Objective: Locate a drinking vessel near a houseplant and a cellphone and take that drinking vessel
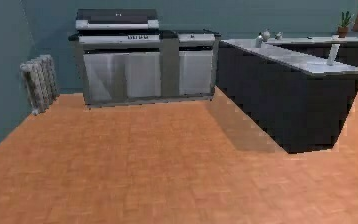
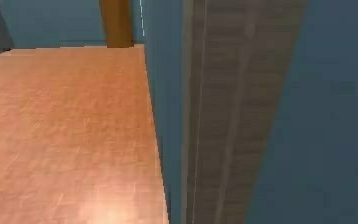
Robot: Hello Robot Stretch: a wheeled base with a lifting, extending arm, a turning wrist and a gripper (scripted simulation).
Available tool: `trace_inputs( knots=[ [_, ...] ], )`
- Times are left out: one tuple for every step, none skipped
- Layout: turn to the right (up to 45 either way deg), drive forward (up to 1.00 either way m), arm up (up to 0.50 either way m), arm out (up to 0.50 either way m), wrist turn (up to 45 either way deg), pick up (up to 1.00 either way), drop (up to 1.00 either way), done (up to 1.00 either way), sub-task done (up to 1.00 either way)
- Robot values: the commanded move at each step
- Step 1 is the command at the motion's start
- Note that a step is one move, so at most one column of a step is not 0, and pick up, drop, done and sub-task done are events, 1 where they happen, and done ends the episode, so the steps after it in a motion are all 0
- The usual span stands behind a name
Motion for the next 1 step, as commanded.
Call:
trace_inputs(
  knots=[
    [45.0, 0.00, 0.00, 0.00, 0.0, 0.00, 0.00, 0.00, 0.00]
  ],
)
